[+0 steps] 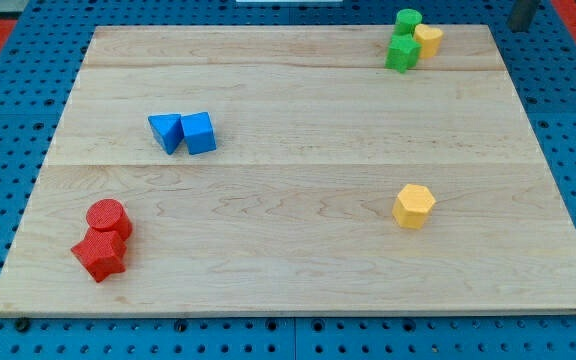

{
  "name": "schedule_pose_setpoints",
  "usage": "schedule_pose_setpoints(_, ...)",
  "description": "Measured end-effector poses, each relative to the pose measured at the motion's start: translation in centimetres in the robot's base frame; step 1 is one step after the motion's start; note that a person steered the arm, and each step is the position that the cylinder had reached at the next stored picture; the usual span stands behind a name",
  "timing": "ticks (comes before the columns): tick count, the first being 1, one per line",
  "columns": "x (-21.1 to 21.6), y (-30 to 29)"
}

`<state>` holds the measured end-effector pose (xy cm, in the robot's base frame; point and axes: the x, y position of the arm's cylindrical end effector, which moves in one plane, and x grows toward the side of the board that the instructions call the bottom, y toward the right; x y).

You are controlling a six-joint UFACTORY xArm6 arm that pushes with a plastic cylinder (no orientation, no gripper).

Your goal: Separate the group of blocks

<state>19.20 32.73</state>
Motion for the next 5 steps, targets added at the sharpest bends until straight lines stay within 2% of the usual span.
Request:
schedule_pose_setpoints(1,-0.1,-10.0)
schedule_pose_setpoints(2,-0.1,-15.3)
schedule_pose_setpoints(3,0.8,-14.0)
schedule_pose_setpoints(5,6.9,-14.4)
